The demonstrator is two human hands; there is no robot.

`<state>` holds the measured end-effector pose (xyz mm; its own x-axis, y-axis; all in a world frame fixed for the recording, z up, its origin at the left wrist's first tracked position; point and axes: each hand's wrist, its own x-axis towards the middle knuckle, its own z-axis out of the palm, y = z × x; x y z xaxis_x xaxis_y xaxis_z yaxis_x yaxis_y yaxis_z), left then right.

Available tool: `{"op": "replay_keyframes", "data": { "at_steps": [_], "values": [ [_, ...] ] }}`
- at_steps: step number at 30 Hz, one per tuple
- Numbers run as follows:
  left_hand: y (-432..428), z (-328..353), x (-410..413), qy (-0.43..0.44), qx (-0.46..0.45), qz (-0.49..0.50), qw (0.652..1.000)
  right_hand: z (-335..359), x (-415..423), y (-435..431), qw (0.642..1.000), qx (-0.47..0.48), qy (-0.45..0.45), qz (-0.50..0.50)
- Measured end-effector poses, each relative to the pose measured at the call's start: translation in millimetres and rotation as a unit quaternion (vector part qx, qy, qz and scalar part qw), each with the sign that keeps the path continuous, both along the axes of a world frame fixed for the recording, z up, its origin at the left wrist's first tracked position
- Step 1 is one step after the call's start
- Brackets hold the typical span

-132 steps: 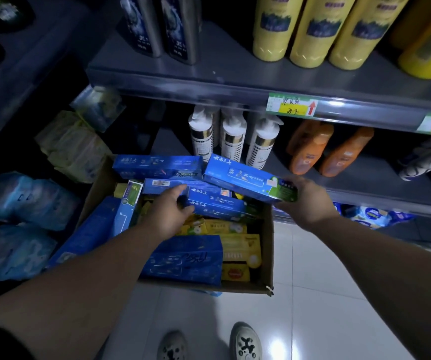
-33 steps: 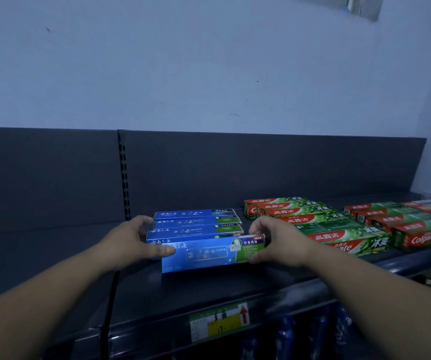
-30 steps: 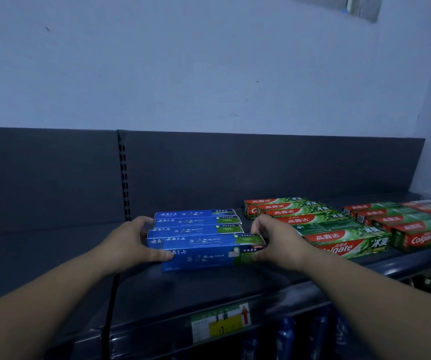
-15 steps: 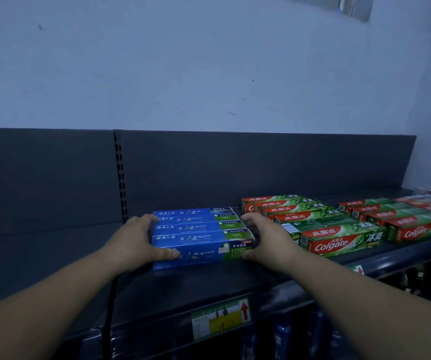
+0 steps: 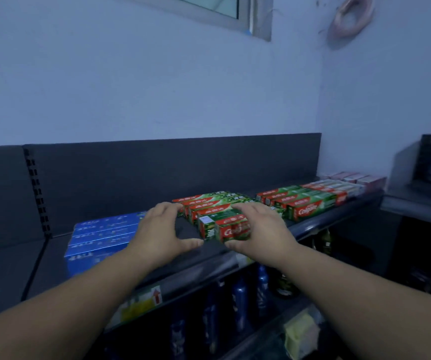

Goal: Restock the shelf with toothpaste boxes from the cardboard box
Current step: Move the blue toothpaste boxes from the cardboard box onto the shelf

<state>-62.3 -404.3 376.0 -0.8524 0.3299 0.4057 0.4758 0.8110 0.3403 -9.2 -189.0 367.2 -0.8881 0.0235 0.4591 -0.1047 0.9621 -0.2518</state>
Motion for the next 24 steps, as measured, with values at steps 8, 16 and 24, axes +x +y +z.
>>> {"op": "replay_keyframes", "data": {
  "at_steps": [8, 16, 24],
  "values": [
    [153, -12, 75, 0.049, -0.033, -0.097, 0.994, -7, 113, 107, 0.989, 0.031, 0.005, -0.145],
    [258, -63, 153, -0.008, -0.06, -0.161, 0.985, -54, 217, 198, 0.972, -0.003, -0.047, -0.23],
    [298, -162, 192, -0.065, -0.131, -0.174, 0.974, -156, 279, 248, 0.947, -0.058, -0.129, -0.289]
  ]
}}
